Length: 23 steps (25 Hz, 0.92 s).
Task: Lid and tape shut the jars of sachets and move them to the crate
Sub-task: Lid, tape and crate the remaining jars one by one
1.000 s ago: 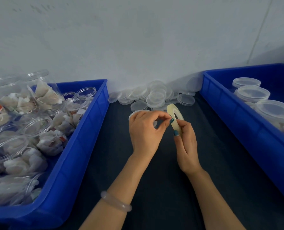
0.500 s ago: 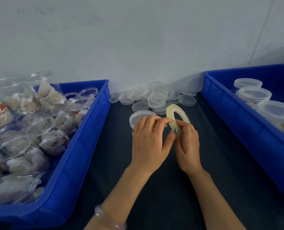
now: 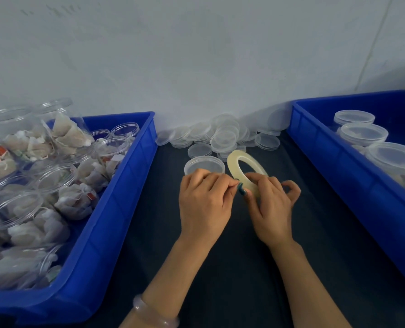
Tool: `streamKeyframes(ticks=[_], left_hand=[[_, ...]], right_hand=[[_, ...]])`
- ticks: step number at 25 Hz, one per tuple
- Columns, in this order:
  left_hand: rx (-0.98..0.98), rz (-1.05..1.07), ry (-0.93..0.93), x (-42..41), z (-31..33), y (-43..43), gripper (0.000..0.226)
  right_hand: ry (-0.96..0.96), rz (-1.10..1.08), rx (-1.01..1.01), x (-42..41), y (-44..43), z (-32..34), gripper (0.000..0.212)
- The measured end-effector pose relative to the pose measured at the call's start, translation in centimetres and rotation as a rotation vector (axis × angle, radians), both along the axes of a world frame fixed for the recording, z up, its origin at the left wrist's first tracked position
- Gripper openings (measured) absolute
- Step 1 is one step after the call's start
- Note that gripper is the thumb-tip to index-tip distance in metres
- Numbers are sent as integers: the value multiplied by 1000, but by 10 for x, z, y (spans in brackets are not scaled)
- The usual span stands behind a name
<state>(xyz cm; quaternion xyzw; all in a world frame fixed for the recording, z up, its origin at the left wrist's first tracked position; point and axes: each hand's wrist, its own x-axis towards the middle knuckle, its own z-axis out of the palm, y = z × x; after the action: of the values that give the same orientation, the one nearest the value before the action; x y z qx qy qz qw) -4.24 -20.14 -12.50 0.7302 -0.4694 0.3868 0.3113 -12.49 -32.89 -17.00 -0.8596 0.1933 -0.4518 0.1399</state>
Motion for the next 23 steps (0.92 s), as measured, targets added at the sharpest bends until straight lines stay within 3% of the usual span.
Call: streamKeyframes(ticks=[4,9,12,16,23], left_hand=[[-2,9,7,-1,0,11,18],[-133,-16,269,6,-2,29,14],[-176,26,391,20,-8,50,11],[-214,52,559,25,-19,62,14],[-249,71,692,41,-25,53,16]], right_hand=[[38,-185,-46,2,0,3,46],[75,-284,-86,-1,-11,2,44],[107,-348,-52,-1,-18,1,53],[99,-374,-65,7,-12,3,62],[81,-357,-21,18,-8,7,65]])
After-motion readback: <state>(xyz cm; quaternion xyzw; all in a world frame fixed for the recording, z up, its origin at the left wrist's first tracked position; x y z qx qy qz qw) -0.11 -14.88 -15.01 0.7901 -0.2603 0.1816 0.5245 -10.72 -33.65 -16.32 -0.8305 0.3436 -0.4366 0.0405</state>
